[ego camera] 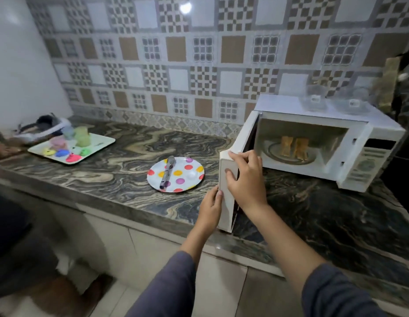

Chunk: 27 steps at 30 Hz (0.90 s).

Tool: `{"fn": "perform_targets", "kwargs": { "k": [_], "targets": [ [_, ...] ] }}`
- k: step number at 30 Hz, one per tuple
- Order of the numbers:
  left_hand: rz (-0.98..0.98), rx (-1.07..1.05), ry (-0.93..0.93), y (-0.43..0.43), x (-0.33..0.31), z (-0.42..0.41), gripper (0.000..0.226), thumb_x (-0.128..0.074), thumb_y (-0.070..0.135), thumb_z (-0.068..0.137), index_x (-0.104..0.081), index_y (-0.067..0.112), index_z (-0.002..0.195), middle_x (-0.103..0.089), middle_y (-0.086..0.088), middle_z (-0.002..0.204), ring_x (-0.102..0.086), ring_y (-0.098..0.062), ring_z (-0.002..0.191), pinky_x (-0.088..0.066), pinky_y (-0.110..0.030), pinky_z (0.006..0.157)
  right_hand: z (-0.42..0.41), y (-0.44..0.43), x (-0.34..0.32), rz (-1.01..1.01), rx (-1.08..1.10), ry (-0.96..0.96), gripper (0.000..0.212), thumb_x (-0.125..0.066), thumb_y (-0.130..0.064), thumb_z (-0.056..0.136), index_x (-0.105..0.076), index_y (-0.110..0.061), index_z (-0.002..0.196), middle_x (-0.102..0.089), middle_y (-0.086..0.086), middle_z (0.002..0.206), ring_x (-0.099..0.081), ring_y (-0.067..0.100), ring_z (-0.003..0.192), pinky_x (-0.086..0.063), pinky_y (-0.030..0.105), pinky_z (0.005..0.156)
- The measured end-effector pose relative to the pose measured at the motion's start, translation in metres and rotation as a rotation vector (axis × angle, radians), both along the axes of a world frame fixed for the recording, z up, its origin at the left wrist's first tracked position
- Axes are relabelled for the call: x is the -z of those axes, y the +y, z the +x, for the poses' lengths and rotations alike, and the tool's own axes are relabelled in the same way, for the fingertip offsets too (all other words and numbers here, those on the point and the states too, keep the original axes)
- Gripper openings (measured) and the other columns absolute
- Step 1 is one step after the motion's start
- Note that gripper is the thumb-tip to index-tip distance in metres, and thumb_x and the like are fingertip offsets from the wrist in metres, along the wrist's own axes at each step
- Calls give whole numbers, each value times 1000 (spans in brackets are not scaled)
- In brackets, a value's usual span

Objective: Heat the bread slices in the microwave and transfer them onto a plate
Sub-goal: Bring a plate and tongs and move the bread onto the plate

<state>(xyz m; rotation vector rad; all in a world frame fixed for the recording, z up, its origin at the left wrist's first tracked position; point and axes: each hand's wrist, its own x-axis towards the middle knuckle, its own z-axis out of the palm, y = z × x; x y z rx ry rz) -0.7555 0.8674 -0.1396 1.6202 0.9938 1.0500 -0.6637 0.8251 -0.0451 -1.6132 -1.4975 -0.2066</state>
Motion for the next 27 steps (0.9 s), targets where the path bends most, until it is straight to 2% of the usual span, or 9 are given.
{"fn": "perform_targets", "kwargs": {
  "k": [5, 9, 12, 15, 18, 21, 23, 25, 27],
  "targets": [
    [0, -20, 61, 4, -1, -23, 31, -37, 21, 99, -62, 13, 116, -66, -5, 115, -60, -16, 106, -46, -36, 93, -17, -4, -4, 104, -17, -67, 38, -57, -4, 82, -61, -8, 119, -53, 10, 113, -45, 23, 109, -43, 33, 94],
    [-59, -117, 25, 20, -1, -62, 32, -41, 22, 97, -60, 6, 117, -65, -8, 117, -58, -20, 112, -45, -36, 96, -53, 10, -7, 174, -104, -153, 32, -57, -5, 80, -65, -11, 110, -56, 7, 114, -47, 19, 111, -39, 28, 96],
    [-75, -203, 18, 46, -1, -100, 30, -43, 22, 96, -62, 4, 113, -66, -9, 112, -60, -22, 107, -47, -37, 95, -84, 36, 1, 167, -193, -103, 28, -56, -4, 78, -66, -9, 104, -58, 6, 109, -50, 18, 106, -37, 23, 94],
    [-104, -283, 21, 83, 2, -140, 27, -42, 16, 97, -61, 4, 113, -64, -10, 111, -57, -20, 105, -42, -29, 89, -105, 78, 21, 54, -232, 35, 26, -53, -6, 79, -66, -8, 103, -58, 7, 106, -53, 21, 103, -42, 27, 92],
    [-127, -319, 69, 129, 9, -176, 30, -41, 16, 97, -57, 4, 120, -61, -7, 117, -53, -16, 108, -39, -25, 91, -109, 133, 53, -149, -178, 144, 26, -55, -5, 83, -65, -7, 107, -57, 10, 109, -53, 24, 107, -42, 31, 94],
    [-139, -314, 153, 176, 21, -206, 31, -40, 17, 98, -55, 4, 122, -59, -8, 120, -52, -15, 106, -38, -25, 88, -95, 182, 84, -292, -6, 283, 28, -56, -3, 83, -64, -4, 110, -56, 18, 112, -54, 33, 106, -40, 32, 92],
    [-161, -304, 216, 210, 33, -221, 32, -40, 18, 97, -54, 5, 124, -58, -9, 125, -52, -19, 112, -39, -27, 92, -82, 209, 107, -391, 124, 372, 29, -55, -2, 83, -62, 0, 111, -56, 23, 113, -54, 37, 105, -40, 32, 90],
    [-186, -293, 257, 242, 45, -231, 33, -41, 19, 97, -52, 5, 125, -57, -11, 129, -51, -23, 118, -39, -29, 96, -70, 234, 129, -462, 221, 407, 24, -55, -2, 83, -62, 4, 105, -57, 28, 109, -52, 39, 105, -38, 34, 88],
    [-227, -262, 286, 268, 54, -232, 34, -42, 18, 97, -51, 3, 126, -56, -12, 129, -51, -25, 119, -36, -25, 93, -63, 252, 144, -531, 298, 429, 19, -54, -5, 84, -60, 6, 100, -56, 32, 106, -49, 40, 107, -37, 36, 88]
  ]
}}
